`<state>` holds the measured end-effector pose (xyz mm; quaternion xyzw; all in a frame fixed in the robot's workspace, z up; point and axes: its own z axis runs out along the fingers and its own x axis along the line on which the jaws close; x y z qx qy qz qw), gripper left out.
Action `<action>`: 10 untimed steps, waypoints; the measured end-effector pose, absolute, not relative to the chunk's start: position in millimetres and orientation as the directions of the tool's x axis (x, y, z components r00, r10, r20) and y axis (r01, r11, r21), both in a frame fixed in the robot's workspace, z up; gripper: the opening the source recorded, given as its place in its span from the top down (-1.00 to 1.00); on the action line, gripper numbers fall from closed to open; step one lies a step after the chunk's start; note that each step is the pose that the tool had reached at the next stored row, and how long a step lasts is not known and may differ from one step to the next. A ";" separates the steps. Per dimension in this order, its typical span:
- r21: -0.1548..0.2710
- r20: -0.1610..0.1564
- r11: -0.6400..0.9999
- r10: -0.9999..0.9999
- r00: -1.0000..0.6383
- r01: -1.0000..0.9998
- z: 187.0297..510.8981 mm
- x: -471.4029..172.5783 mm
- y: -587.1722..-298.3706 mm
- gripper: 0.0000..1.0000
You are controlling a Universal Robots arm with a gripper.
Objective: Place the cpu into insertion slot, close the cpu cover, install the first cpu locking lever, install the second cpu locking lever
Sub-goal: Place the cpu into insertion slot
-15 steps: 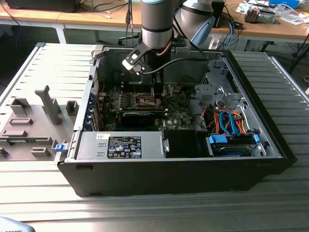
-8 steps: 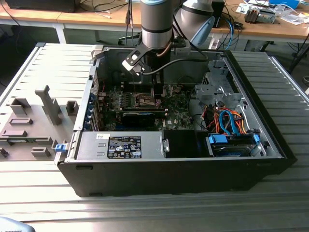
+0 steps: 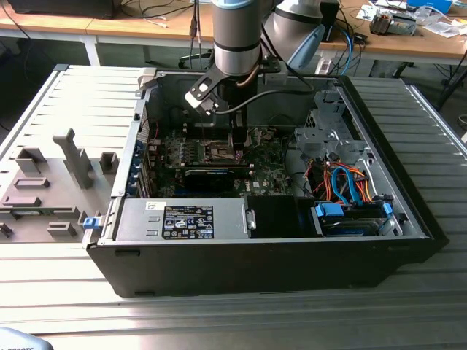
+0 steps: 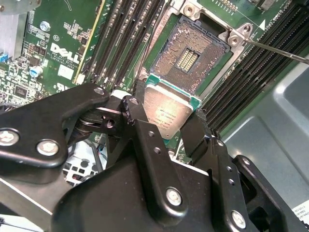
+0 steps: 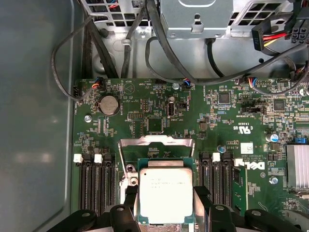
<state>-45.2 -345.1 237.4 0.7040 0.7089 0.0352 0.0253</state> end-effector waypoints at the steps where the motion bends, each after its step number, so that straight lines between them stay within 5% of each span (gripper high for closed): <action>1: 0.086 0.014 0.006 1.000 -0.008 0.996 237.2 -45.2 -345.1 -0.08; 10: 0.086 0.014 0.006 1.000 -0.008 0.996 235.2 -45.2 -345.1 -0.08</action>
